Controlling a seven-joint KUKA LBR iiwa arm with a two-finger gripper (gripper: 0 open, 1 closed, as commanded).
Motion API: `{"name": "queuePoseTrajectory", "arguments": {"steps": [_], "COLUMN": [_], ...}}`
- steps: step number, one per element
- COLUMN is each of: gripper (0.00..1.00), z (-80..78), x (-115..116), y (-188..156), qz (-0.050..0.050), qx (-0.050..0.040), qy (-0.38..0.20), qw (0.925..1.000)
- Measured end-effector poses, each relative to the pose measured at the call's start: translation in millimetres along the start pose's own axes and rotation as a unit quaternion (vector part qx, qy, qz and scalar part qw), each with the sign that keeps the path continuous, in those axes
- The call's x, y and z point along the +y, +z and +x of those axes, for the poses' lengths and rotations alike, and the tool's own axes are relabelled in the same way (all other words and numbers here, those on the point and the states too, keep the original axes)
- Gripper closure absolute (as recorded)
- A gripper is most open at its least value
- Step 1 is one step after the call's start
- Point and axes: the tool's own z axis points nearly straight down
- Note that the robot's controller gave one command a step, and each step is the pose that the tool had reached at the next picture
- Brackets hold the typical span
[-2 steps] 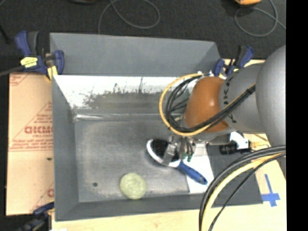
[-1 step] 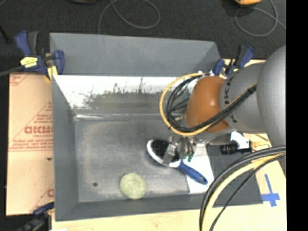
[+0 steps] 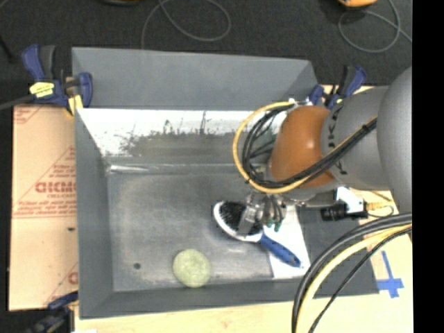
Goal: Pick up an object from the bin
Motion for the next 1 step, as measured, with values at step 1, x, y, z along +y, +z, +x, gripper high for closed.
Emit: {"name": "queuePoseTrajectory", "arguments": {"steps": [1], "gripper": [1.00], "z": [-0.2], "x": [-0.2], "y": [-18.2], "qz": [0.000], "qx": [0.0006], "qy": [0.000], "qw": [1.0000]}}
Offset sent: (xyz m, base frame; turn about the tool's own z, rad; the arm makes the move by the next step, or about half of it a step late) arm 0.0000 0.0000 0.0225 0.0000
